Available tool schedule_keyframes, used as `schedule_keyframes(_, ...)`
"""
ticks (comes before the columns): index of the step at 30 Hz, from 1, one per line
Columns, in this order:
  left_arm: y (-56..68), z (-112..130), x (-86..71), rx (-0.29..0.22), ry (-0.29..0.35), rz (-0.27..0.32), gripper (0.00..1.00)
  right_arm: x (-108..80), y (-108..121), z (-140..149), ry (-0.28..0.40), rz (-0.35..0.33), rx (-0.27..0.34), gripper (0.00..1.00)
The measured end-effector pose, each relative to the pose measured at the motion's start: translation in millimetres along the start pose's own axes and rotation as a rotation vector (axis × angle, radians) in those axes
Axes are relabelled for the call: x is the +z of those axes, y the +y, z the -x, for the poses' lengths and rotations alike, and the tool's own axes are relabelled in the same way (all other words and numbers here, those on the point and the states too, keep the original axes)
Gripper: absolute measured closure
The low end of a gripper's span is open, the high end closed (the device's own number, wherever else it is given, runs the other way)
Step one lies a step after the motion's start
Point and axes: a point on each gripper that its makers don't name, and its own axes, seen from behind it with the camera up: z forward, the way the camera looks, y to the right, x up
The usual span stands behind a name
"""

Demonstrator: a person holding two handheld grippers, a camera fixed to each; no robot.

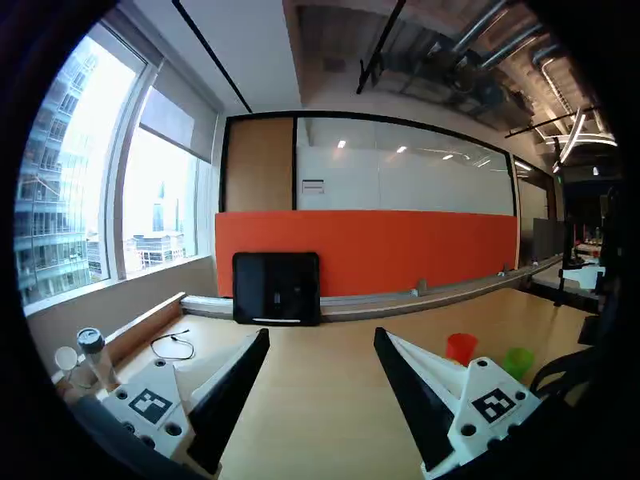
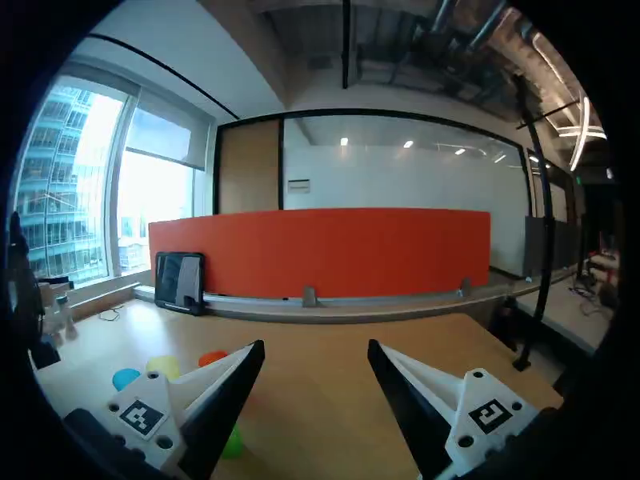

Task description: Pour water

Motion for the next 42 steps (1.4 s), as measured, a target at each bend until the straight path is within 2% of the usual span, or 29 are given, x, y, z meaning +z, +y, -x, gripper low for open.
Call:
schedule_keyframes(5,0.6,-40.7,11.3,0.020,0.022,0.016,0.03,6.4,2.5,-37.5,0.018,-0.009,-0.011,0.00)
schedule_keyframes(10,6.7,-75.8,22.6,0.014,0.037,0.054,0.03,10.4,3.5,-70.8,0.022,-0.016,-0.022,0.00)
schedule_keyframes(16,16.4,-107.0,35.3,0.022,0.031,0.106,0.03,13.7,-2.2,-106.9,0.039,-0.046,-0.028,0.00)
schedule_keyframes(20,23.2,-121.9,41.6,0.017,0.034,0.148,0.03,17.3,-4.9,-117.6,0.048,-0.068,-0.026,0.00)
schedule_keyframes(26,32.2,-129.8,43.7,0.015,0.032,0.215,0.03,19.3,-15.1,-115.5,0.034,-0.131,-0.040,0.00)
schedule_keyframes(31,42.8,-130.7,38.8,0.030,0.030,0.277,0.03,15.3,-34.0,-113.9,0.028,-0.220,-0.074,0.00)
schedule_keyframes(36,56.3,-123.0,31.5,0.040,0.013,0.342,0.03,7.7,-55.3,-115.8,0.040,-0.312,-0.111,0.00)
schedule_keyframes(42,72.3,-113.5,23.5,0.033,-0.007,0.421,0.03,-1.4,-73.9,-114.5,0.031,-0.399,-0.101,0.00)
